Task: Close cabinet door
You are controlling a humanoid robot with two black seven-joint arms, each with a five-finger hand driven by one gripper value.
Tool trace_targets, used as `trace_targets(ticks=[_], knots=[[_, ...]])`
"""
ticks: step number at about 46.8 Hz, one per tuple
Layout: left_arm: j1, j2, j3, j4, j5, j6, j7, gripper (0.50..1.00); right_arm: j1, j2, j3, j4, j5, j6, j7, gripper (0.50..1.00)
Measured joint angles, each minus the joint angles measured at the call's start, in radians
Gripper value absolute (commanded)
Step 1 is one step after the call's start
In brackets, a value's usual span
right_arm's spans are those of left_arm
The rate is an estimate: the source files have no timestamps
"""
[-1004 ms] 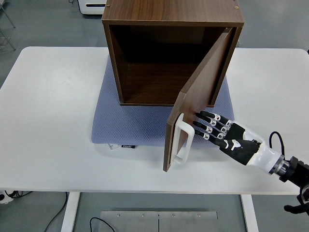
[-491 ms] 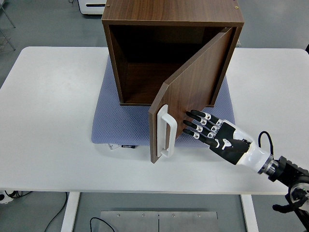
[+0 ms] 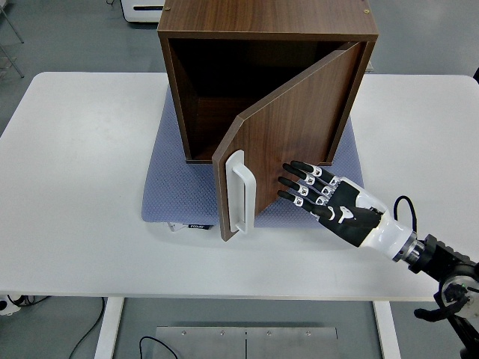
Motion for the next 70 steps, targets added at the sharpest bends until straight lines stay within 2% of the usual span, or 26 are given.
trace_targets(ticks=[70], knots=[[0.0,0.0,0.0,0.0,0.0,0.0,0.0,1.0,0.104,0.116,0.0,-0.089,0.0,0.0,0.035,1.0]])
